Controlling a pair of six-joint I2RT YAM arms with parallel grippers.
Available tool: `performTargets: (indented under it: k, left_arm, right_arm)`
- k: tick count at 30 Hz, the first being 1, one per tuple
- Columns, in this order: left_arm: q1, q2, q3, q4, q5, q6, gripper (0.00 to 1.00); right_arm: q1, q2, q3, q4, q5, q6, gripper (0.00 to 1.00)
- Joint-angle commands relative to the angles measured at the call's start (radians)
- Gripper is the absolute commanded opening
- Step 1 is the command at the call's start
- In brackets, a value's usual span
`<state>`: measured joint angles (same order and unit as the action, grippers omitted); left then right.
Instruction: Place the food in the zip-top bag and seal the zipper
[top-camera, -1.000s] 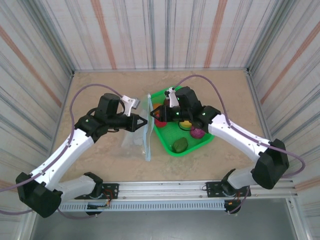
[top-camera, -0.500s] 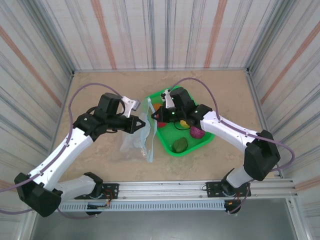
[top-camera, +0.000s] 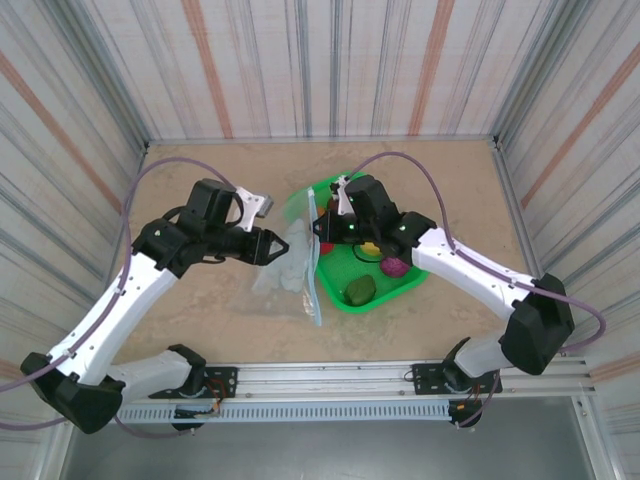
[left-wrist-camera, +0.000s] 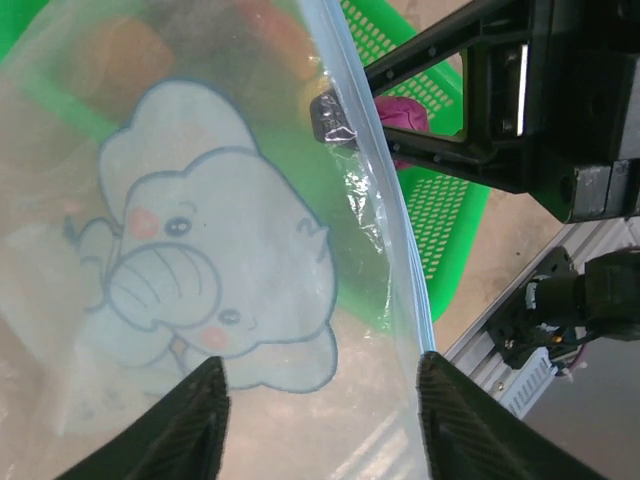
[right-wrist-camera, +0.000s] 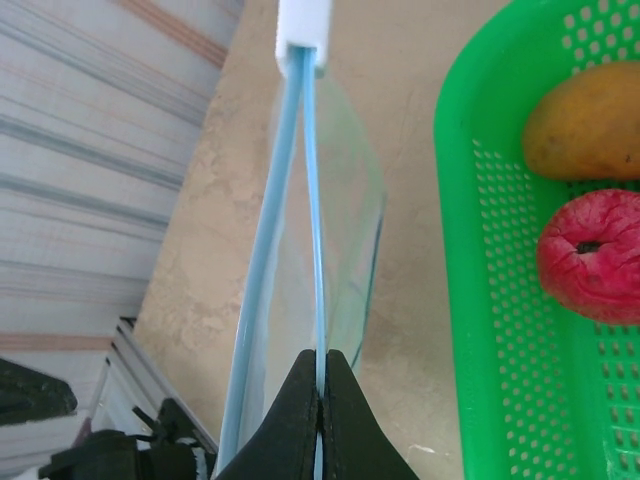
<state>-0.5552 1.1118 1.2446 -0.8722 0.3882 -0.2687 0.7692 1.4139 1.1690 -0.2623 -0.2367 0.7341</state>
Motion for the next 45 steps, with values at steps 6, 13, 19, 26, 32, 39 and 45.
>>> performTargets:
  k: [6, 13, 19, 26, 32, 39, 45]
  left_arm:
    - [-0.18, 0.055, 0.183, -0.169, -0.307, -0.194, 0.46]
    - [-0.259, 0.148, 0.28, -0.277, -0.488, -0.208, 0.44]
    - [-0.259, 0.149, 0.259, -0.22, -0.413, -0.201, 0.37]
    - [-0.259, 0.114, 0.227, -0.185, -0.436, -0.168, 0.3]
    - [-0.259, 0.037, 0.098, -0.017, -0.173, -0.157, 0.32]
    - [-0.259, 0.01, 0.051, 0.047, -0.151, -0.153, 0.32]
    - [-0.256, -0.006, 0.076, 0.005, -0.298, -0.12, 0.29]
  right_arm:
    - [0.047, -0.06, 0.035, -0.058, 0.137, 0.227, 0.0]
    - [0.1, -0.051, 0.067, -0.002, 0.117, 0.349, 0.0]
    - [0.114, -0.044, 0.083, 0.026, 0.096, 0.378, 0.0]
    - [0.115, -0.042, 0.071, 0.041, 0.091, 0.378, 0.0]
    - [0.107, -0.048, 0.044, 0.058, 0.095, 0.38, 0.0]
    - [0.105, -0.04, 0.04, 0.063, 0.083, 0.38, 0.0]
    - [0.107, -0.036, 0.032, 0.079, 0.074, 0.385, 0.0]
